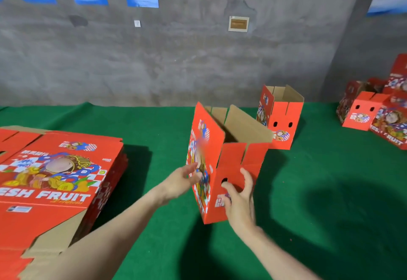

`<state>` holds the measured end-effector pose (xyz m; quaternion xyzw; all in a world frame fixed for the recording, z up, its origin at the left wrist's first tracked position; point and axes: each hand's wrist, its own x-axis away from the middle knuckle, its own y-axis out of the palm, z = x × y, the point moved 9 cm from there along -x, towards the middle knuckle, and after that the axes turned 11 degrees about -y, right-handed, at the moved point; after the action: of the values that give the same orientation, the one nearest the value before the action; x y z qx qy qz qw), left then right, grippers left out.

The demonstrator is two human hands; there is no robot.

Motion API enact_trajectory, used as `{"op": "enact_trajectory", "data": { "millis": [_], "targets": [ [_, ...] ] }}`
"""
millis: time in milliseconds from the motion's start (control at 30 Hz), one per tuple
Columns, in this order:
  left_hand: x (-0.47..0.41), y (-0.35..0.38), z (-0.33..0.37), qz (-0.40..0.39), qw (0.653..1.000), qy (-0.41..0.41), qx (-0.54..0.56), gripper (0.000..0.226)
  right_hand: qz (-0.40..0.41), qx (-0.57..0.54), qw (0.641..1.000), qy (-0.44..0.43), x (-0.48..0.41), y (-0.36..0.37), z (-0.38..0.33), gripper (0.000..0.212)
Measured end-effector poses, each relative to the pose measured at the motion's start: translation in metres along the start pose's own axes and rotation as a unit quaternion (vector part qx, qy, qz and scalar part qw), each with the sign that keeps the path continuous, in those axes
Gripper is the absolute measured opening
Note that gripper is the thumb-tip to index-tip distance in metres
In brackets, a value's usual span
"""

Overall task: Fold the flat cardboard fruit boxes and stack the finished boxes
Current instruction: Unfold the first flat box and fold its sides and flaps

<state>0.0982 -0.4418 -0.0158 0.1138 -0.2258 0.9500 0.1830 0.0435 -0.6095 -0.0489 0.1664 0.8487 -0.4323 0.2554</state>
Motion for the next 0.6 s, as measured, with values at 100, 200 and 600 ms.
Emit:
{"op": "enact_trajectory", "data": {
  "millis": [100, 200, 600],
  "targets": [
    [0.005, 0.011, 0.016, 0.019, 0.997, 0.016, 0.071, 0.051, -0.022, -0.017, 0.999, 0.04, 0.02, 0.015, 0.012, 0.049],
    [0.009, 0.016, 0.03, -0.006, 0.992, 0.041, 0.122, 0.069, -0.073, 0.032, 0.995, -0.054, 0.041, 0.028, 0.003, 0.051],
    [-0.006, 0.02, 0.026, -0.003, 0.994, 0.068, 0.087, 0.07, -0.23, 0.111, 0.967, 0.009, 0.047, 0.058, 0.029, 0.074]
  ]
}}
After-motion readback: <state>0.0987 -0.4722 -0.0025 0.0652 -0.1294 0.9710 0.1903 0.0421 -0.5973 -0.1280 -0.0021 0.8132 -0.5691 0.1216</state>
